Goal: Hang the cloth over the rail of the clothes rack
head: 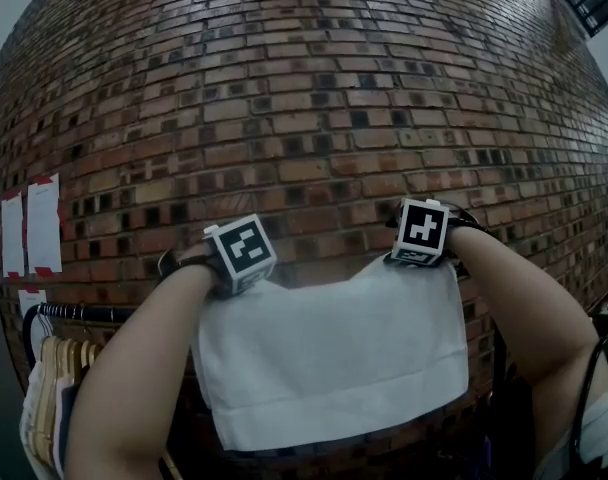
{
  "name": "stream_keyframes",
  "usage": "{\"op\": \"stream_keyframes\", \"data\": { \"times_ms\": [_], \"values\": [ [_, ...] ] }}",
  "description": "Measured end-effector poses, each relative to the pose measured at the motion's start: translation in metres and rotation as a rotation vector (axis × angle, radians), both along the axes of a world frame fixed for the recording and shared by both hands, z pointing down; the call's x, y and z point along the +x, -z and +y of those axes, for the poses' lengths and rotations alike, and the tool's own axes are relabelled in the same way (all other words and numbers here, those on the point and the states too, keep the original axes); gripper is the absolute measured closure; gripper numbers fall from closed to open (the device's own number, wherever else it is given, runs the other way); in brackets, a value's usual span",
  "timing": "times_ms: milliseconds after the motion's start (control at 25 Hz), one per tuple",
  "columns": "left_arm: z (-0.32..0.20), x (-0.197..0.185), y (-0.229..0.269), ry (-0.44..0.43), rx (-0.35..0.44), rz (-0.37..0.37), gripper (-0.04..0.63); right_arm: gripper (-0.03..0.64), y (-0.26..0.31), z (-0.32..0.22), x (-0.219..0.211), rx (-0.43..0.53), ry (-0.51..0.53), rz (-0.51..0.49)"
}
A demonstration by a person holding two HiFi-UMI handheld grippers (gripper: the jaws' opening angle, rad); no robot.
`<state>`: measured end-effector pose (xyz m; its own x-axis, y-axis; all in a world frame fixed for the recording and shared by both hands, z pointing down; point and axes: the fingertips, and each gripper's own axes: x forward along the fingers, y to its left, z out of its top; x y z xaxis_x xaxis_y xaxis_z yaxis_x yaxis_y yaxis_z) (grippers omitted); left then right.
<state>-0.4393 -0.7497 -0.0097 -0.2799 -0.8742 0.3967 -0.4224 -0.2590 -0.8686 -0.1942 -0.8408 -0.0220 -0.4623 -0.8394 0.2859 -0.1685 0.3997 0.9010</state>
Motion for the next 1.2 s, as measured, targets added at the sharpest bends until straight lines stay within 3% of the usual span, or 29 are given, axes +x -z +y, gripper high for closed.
{"op": "stream_keyframes", "data": {
  "times_ms": [560,760,840,920,1080,1200],
  "values": [
    [-0.003,-0.001,-0.01,0.0,-0.039,0.027,0.476,0.322,0.003,-0.015,0.017,-0.039,-0.037,-0.029],
    [-0.003,-0.002,-0.015,0.01,-0.054,0.033,0.476,0.328,0.004,-0.021,0.021,-0.009,-0.073,-0.008],
    [-0.001,-0.003,-0.014,0.013,-0.053,0.018,0.476,0.377,0.005,-0.024,0.025,0.012,-0.096,0.002],
    [-0.001,-0.003,-0.013,0.013,-0.052,0.009,0.476,0.377,0.01,-0.032,0.035,0.035,-0.135,-0.009],
    [-0.004,-0.002,-0.013,0.011,-0.06,0.015,0.476,0.414,0.021,-0.03,0.042,0.056,-0.124,-0.067],
    [-0.004,-0.003,-0.016,0.017,-0.07,0.026,0.476,0.481,0.035,-0.016,0.04,0.096,-0.101,-0.107]
  ]
}}
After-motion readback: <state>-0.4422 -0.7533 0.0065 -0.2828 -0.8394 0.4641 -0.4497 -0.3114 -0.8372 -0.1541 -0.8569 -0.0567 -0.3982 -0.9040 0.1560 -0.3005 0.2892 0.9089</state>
